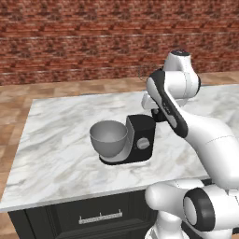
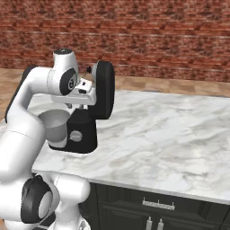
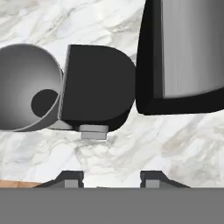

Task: Close the stand mixer head.

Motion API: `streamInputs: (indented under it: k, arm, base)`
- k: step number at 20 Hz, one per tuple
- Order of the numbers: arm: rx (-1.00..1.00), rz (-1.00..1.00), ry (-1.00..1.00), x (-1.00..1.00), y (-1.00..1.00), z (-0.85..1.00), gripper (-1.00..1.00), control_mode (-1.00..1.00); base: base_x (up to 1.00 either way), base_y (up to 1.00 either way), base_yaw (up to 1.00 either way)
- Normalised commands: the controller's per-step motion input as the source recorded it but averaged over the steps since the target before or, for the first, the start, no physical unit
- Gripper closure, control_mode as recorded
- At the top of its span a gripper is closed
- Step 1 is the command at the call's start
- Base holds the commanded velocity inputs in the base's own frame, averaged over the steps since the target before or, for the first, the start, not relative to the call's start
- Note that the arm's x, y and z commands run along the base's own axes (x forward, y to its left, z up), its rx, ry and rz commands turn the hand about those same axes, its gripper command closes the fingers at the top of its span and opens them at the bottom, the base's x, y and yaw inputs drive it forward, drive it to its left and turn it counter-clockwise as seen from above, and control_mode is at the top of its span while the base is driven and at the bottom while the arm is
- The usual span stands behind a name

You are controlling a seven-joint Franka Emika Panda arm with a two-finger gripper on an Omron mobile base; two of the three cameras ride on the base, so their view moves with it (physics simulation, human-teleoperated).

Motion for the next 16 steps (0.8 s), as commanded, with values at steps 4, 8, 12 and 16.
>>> streamInputs:
  k: [4, 8, 12, 16]
  arm:
    - [0.03, 0.06, -0.05, -0.23, -0.20, 0.01, -1.00, -1.00]
    - [0.06, 0.28, -0.24, -0.52, -0.55, 0.27, -1.00, -1.00]
    - [0.05, 0.37, -0.32, -0.42, -0.74, 0.36, -1.00, -1.00]
    - [0.11, 0.38, -0.26, -0.08, -0.82, 0.30, -1.00, -1.00]
  base:
    - [0.00, 0.00, 0.00]
    - [0.00, 0.00, 0.00]
    - [0.00, 0.00, 0.00]
    - [0.00, 0.00, 0.00]
